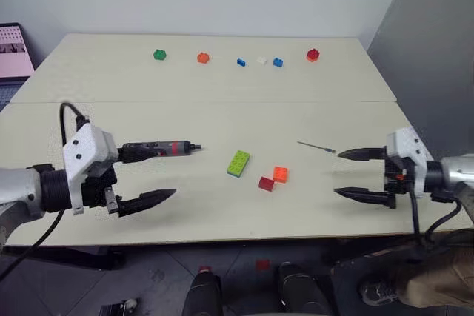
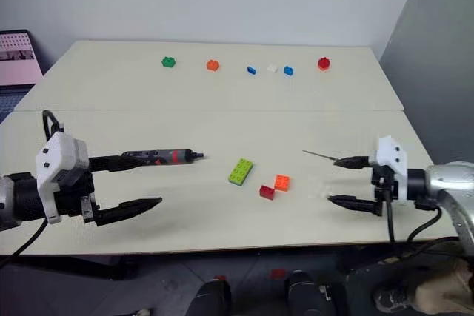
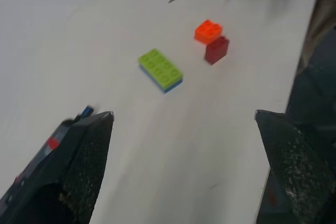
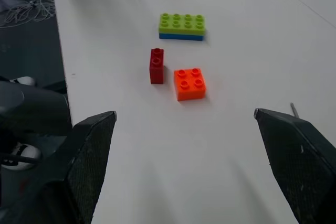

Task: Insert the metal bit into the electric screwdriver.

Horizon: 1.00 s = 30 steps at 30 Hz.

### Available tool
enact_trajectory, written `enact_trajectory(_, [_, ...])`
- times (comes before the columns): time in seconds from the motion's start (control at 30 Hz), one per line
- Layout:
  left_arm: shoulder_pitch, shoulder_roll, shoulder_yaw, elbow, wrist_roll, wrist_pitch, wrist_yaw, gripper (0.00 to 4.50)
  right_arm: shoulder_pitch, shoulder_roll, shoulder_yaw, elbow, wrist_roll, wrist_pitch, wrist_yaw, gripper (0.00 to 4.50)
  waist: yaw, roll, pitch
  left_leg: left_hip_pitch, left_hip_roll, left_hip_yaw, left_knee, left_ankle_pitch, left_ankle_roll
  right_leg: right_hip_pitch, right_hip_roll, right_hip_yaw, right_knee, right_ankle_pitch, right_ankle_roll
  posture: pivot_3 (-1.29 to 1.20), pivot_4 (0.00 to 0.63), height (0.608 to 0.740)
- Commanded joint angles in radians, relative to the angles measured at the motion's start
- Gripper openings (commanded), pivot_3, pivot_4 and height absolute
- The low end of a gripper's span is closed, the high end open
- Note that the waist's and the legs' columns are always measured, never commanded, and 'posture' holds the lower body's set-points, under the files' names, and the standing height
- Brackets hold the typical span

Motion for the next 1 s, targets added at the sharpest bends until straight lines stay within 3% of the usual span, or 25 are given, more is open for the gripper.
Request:
enact_trajectory(0.03, [-0.072,-0.001,-0.040,-0.006,-0.049,-0.023,-0.016,4.50,-0.051,0.033,0.057,-0.033,-0.023,0.010,-0.034,4.44,0.000,0.000,0.000,0.000,0.000,0.000,0.000,0.000,0.000,0.000,0.000,0.000,0.000,0.000,0.000,0.00,0.150,0.740])
enact_trajectory(0.23, [-0.066,-0.062,-0.108,0.009,-0.016,-0.121,-0.060,4.50,-0.106,0.081,0.147,0.004,-0.077,-0.003,-0.038,4.44,0.001,0.000,0.000,-0.001,0.000,0.000,0.000,0.000,0.000,0.000,0.000,0.000,0.000,0.000,0.000,0.00,0.150,0.740])
enact_trajectory(0.6, [-0.044,-0.036,-0.168,0.050,0.053,-0.193,-0.133,4.50,-0.243,0.184,0.320,0.116,-0.212,-0.006,-0.054,4.44,-0.001,0.000,0.000,-0.001,0.001,0.000,0.001,0.000,0.000,0.000,0.002,0.001,0.001,0.000,0.000,0.00,0.150,0.740])
enact_trajectory(1.0, [-0.080,-0.053,-0.240,0.024,0.041,-0.202,-0.142,4.50,-0.391,0.324,0.431,0.429,-0.398,-0.176,-0.060,4.44,0.001,0.000,0.000,-0.001,0.001,0.000,0.000,0.000,0.000,0.000,0.002,0.001,0.001,0.000,0.000,0.00,0.150,0.740])
